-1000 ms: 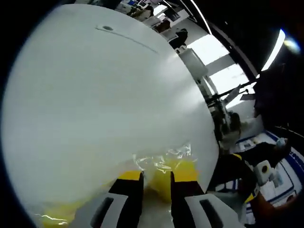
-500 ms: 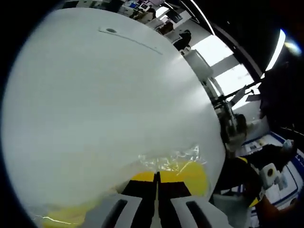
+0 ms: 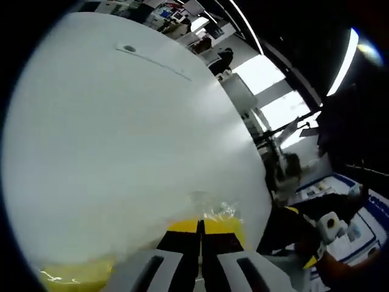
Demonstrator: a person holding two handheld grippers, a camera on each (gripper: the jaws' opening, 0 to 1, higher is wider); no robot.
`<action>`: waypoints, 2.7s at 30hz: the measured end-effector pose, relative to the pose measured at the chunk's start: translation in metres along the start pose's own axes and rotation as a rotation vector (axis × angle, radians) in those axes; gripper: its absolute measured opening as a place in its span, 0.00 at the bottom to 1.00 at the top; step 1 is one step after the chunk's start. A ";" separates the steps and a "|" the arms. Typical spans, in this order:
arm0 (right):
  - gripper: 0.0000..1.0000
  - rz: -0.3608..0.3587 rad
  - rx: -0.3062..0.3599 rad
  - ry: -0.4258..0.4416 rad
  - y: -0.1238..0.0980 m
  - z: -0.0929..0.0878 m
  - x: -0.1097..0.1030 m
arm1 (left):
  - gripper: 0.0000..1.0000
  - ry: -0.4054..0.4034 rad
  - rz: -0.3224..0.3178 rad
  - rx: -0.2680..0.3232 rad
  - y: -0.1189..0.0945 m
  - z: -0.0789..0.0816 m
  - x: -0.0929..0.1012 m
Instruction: Compare the silicone blocks by pressing each to a similar depth, holding the contact briefly, and releasing to observe deformation and rebound differences across the visible hardness samples.
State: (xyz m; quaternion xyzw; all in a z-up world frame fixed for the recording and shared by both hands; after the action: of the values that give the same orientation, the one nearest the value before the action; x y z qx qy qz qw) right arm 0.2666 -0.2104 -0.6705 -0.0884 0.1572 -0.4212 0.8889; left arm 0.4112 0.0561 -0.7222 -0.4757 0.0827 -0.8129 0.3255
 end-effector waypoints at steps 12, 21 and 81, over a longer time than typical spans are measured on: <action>0.96 0.001 0.017 -0.003 0.001 0.003 -0.001 | 0.00 0.130 -0.211 0.053 -0.013 0.011 0.043; 0.96 0.011 0.026 -0.010 0.006 0.005 -0.003 | 0.00 0.291 -0.241 0.079 -0.026 0.019 0.069; 0.96 0.102 0.294 -0.050 0.010 0.090 -0.008 | 0.00 0.658 -0.325 0.211 -0.166 0.116 0.226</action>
State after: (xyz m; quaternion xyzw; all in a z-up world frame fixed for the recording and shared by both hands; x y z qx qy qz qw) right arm 0.3013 -0.1957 -0.5873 0.0402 0.0760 -0.3916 0.9161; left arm 0.3562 0.0673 -0.4241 -0.1599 0.0223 -0.9673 0.1957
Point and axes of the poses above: the point that each gripper's makers call its tool centre point, and the gripper's own axes: y roughly forward along the fingers, x roughly to its right, z roughly out of its top, the point moved 8 cm from there along -y, roughly backward along the fingers, and after that the axes turned 10 degrees about x, right-handed, at the moved point
